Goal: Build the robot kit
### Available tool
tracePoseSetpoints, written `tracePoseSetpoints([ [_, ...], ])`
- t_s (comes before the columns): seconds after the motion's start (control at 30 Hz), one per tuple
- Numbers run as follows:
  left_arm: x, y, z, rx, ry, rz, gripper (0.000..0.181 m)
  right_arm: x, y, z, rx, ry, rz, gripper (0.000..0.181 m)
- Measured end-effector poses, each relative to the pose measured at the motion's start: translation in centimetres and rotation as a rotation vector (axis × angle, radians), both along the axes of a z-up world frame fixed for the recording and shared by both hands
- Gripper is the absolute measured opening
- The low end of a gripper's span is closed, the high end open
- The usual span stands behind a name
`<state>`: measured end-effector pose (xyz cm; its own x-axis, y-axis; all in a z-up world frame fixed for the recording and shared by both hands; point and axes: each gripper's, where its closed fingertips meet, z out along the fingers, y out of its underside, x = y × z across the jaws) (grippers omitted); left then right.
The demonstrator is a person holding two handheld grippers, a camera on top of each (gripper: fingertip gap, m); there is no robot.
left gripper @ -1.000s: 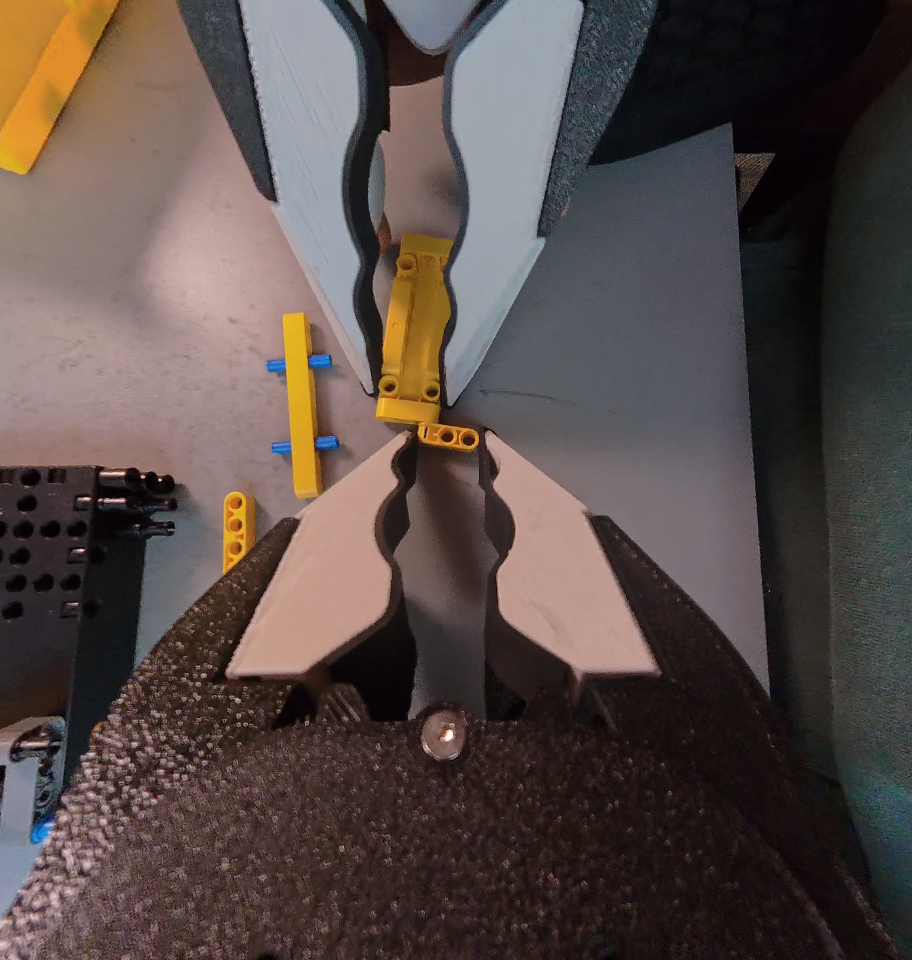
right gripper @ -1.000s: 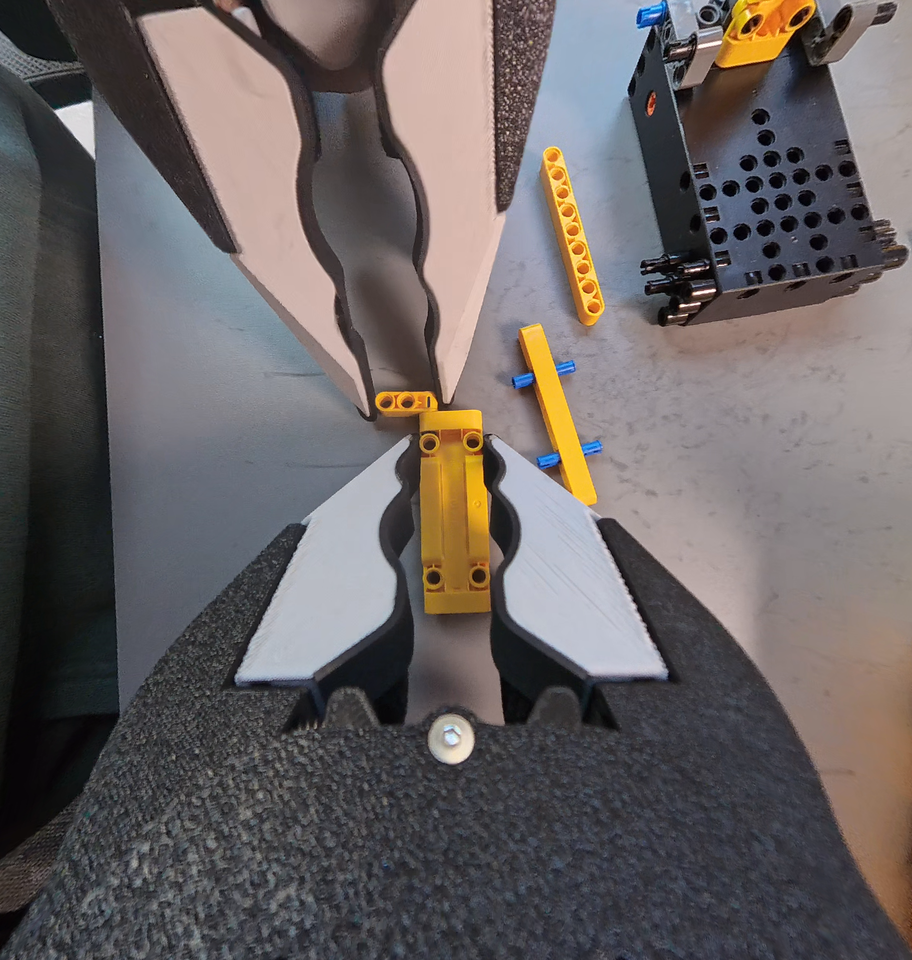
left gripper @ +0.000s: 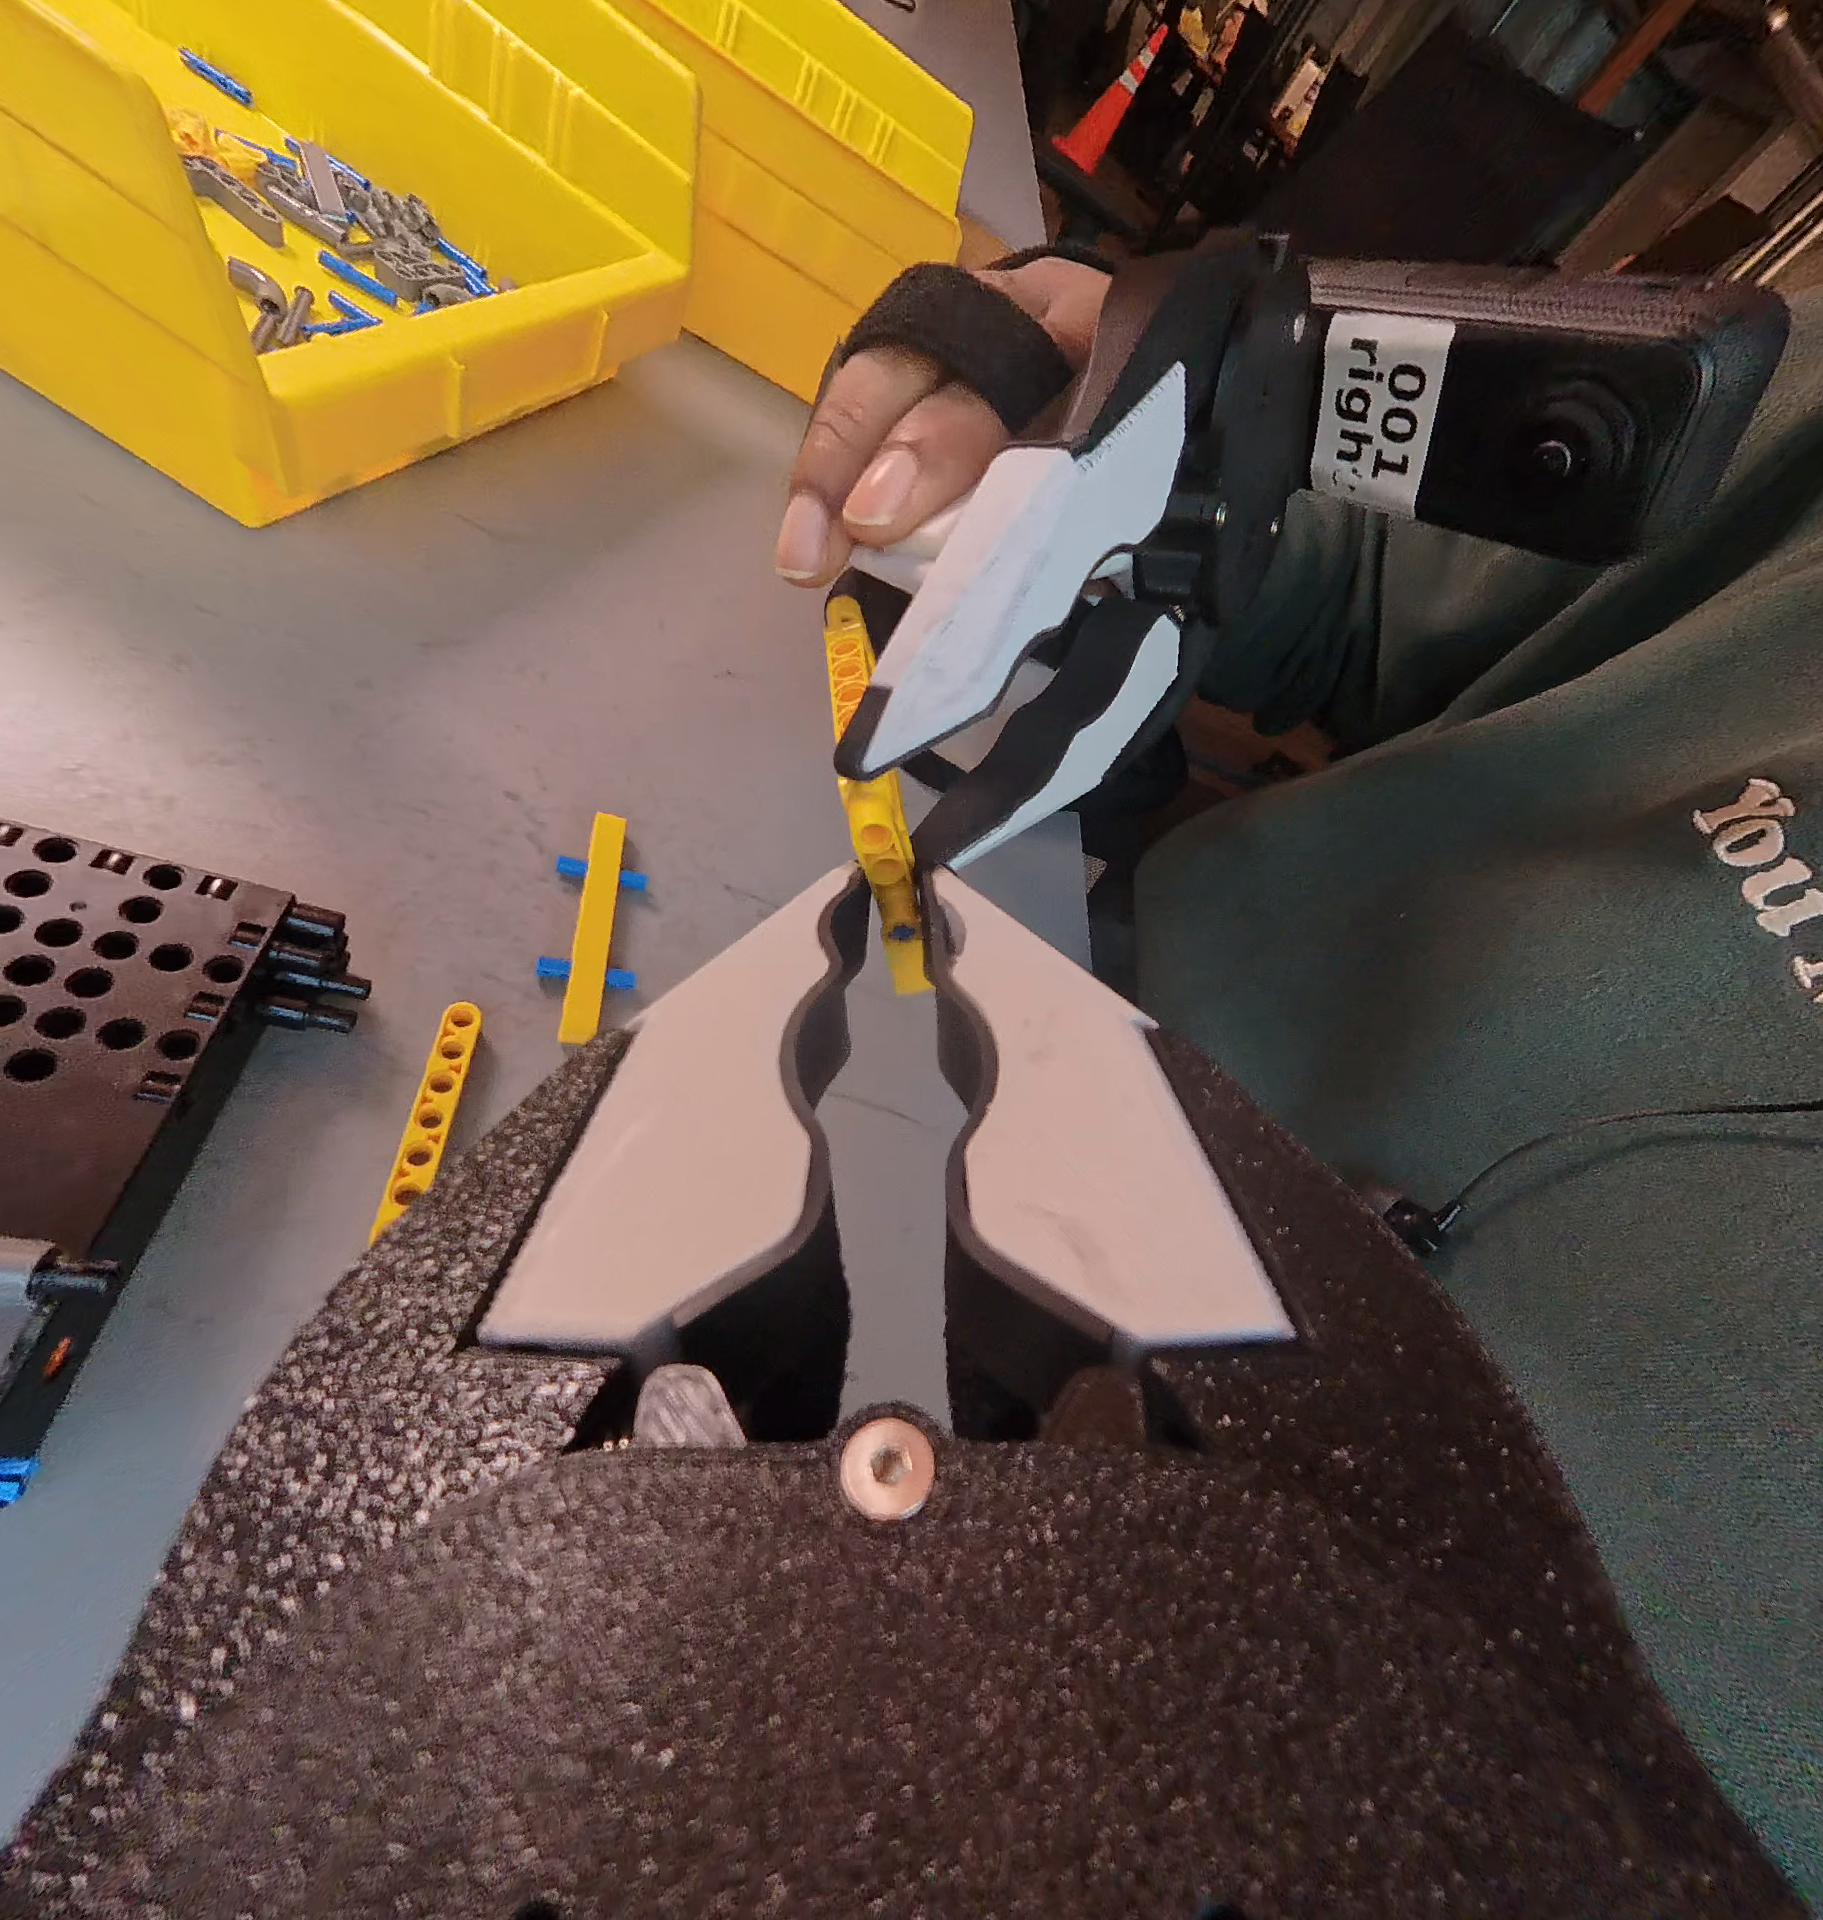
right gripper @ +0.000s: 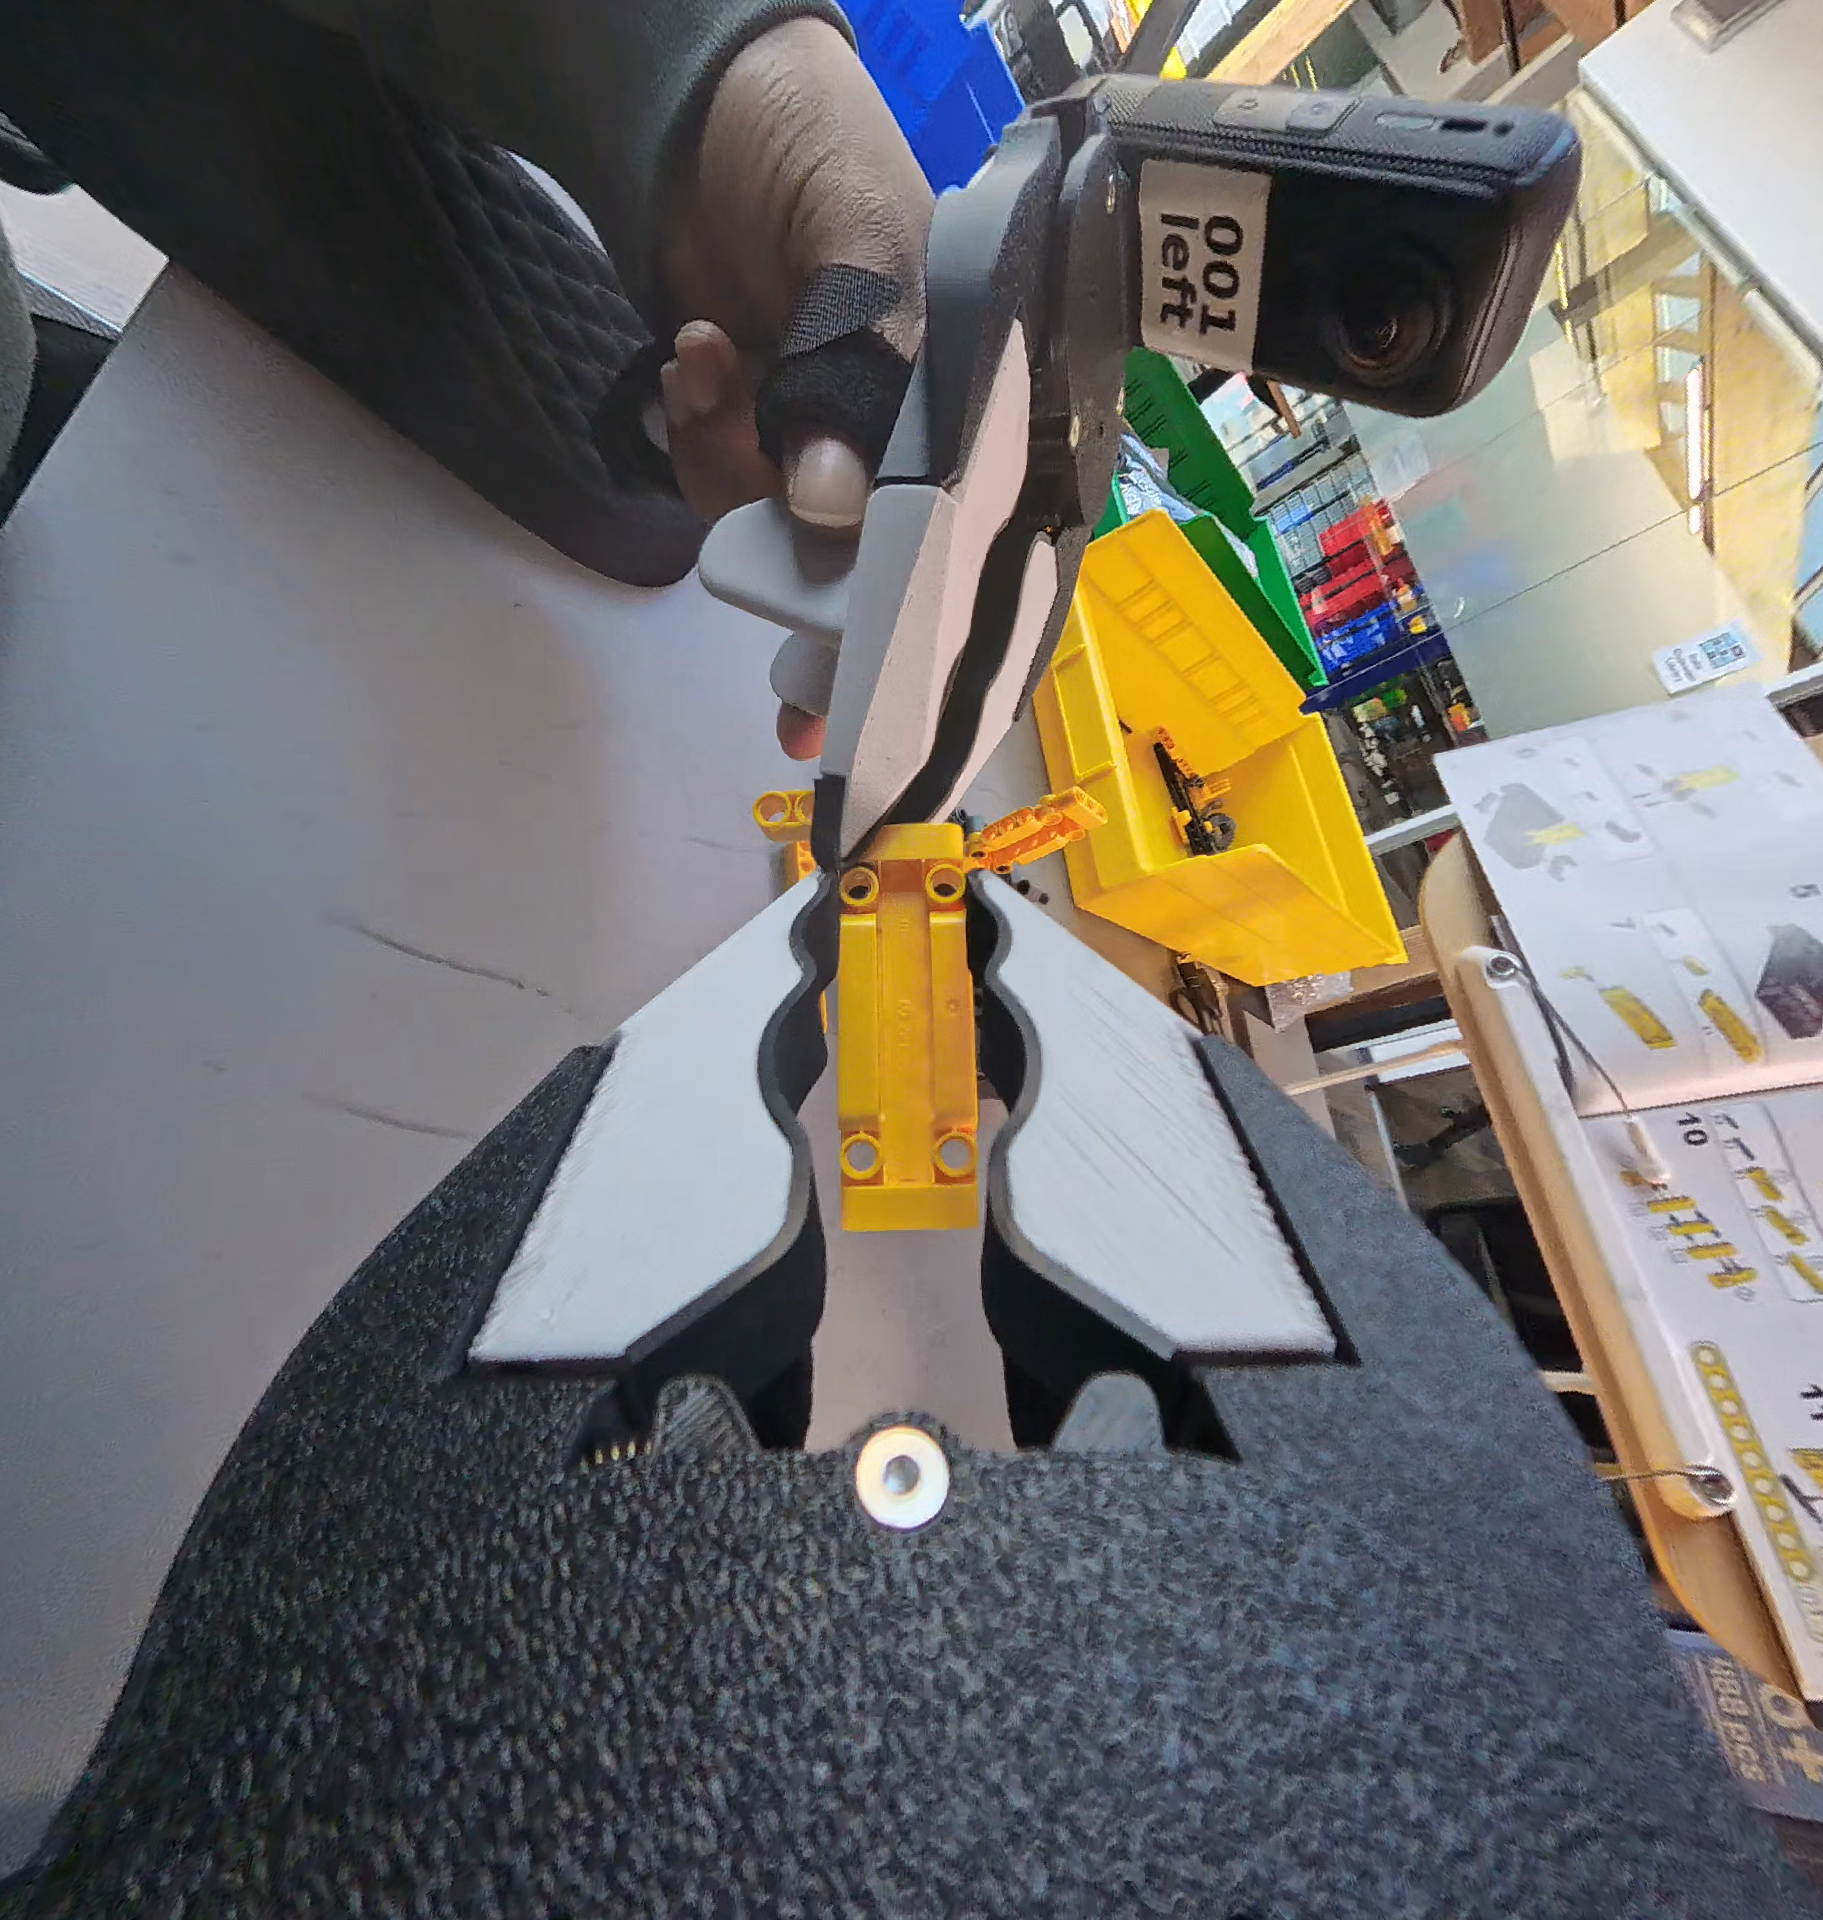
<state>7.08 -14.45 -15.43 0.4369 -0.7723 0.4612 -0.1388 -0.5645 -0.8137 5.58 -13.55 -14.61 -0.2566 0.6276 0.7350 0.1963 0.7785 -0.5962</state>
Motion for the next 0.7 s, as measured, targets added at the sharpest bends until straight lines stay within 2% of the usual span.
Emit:
tracePoseSetpoints([
  [0.13,-0.4,-0.2,-0.1,0.004,-0.016,0.025,0.007,-0.3,-0.3,0.0,0.072,0.032,-0.005,0.024],
  [0.37,-1.4,-1.4,0.4,0.068,0.016,0.044,0.006,0.8,0.0,0.4,-0.082,0.045,0.024,0.034],
  [0.53,-1.8,-1.7,0.1,0.011,-0.02,0.051,0.006,0.5,-0.5,-0.1,-0.027,0.041,0.042,0.025],
  [0.6,-2.0,-1.9,-0.9,-0.019,0.009,0.057,0.009,0.5,-0.7,-1.1,-0.115,-0.026,0.044,0.025],
  [0.63,-2.5,-1.8,-1.4,-0.018,0.047,0.075,0.017,0.5,-0.6,-2.0,-0.183,-0.09,0.034,0.025],
  [0.7,-4.1,-1.4,-2.2,0.015,0.149,0.119,0.026,1.4,-0.9,-5.3,-0.337,-0.306,0.021,0.025],
])
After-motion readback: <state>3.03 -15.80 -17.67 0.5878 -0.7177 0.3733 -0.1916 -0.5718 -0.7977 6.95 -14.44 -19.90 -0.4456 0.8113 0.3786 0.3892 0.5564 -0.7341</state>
